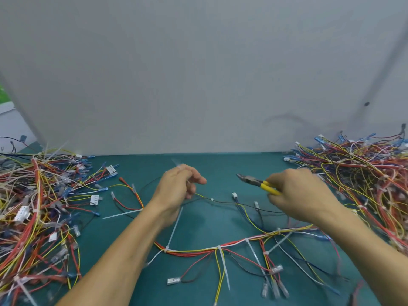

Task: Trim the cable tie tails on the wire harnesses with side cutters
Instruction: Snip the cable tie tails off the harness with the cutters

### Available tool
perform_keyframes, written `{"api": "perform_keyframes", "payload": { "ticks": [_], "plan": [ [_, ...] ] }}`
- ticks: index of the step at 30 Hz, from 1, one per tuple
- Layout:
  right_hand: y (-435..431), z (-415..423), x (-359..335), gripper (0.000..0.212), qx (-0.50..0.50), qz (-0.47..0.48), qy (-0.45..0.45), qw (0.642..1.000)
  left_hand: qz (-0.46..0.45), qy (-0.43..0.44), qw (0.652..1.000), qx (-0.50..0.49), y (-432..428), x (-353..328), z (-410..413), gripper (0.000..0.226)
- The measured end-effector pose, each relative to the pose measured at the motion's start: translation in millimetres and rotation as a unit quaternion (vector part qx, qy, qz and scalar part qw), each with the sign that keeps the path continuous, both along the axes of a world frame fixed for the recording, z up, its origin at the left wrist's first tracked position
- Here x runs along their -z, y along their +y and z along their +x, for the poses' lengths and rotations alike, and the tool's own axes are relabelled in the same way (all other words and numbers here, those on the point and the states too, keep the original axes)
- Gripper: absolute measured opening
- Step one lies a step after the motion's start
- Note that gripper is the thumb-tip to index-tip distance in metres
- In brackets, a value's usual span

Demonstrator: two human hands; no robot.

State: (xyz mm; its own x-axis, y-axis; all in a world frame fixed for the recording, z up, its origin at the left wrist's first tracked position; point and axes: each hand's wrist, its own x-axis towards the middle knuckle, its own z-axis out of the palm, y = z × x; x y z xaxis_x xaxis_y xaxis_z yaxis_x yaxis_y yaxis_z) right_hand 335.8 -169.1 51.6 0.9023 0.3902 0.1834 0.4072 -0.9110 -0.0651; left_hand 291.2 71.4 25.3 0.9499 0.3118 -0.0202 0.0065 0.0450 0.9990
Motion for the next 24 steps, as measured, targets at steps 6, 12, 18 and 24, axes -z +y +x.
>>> {"api": "perform_keyframes", "payload": {
  "ticks": [6, 12, 18, 24],
  "plan": [
    [-53.8, -39.5, 1.6, 0.004, 0.048, 0.014, 0.055, 0.997, -0.071, 0.081, 0.989, 0.101, -42.8, -12.3, -34.8, 0.025],
    [-77.0, -85.4, 13.0, 0.012, 0.073, -0.043, 0.116, 0.99, 0.082, 0.058, 0.975, 0.196, -88.5, 0.4, -50.0, 0.018],
    [-77.4, -117.8, 13.4, 0.012, 0.052, -0.072, 0.134, 0.987, 0.35, -0.009, 0.893, 0.282, -97.6, 12.3, -36.7, 0.023],
    [-61.2, -123.1, 14.7, 0.021, 0.057, -0.054, 0.124, 0.989, 0.319, 0.007, 0.896, 0.308, -95.1, 15.4, -22.7, 0.009]
  ]
}}
